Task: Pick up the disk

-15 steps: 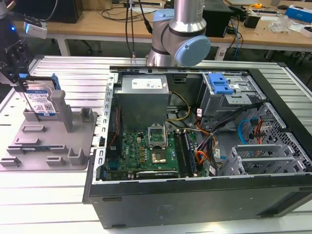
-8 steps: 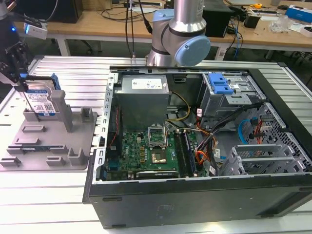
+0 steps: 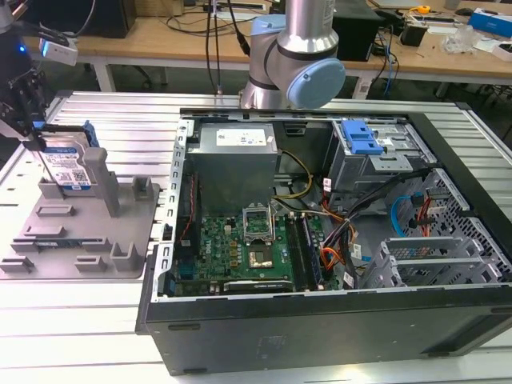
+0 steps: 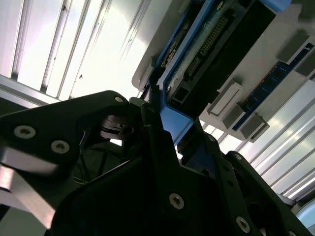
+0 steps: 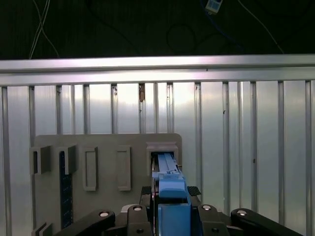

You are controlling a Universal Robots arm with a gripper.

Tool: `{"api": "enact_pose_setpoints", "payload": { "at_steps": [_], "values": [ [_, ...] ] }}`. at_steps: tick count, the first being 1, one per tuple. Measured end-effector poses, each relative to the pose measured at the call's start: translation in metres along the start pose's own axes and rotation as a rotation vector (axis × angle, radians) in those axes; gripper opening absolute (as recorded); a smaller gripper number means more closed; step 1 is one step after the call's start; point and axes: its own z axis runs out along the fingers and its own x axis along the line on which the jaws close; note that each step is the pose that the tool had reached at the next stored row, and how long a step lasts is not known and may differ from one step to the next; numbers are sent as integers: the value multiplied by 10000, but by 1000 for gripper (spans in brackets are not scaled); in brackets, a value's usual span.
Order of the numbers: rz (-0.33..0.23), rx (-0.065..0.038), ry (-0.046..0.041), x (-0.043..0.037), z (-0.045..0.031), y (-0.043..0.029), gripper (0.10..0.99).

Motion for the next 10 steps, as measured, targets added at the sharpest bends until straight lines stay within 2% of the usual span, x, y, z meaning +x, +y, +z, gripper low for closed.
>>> {"api": "enact_pose_setpoints", "payload": {
  "at_steps": [6, 7, 10],
  "values": [
    [0, 15, 1, 0, -20, -1, 369],
    [-1, 8, 28, 1, -58, -1, 369],
    [-13, 5, 125, 6, -291, 1, 369]
  ]
}}
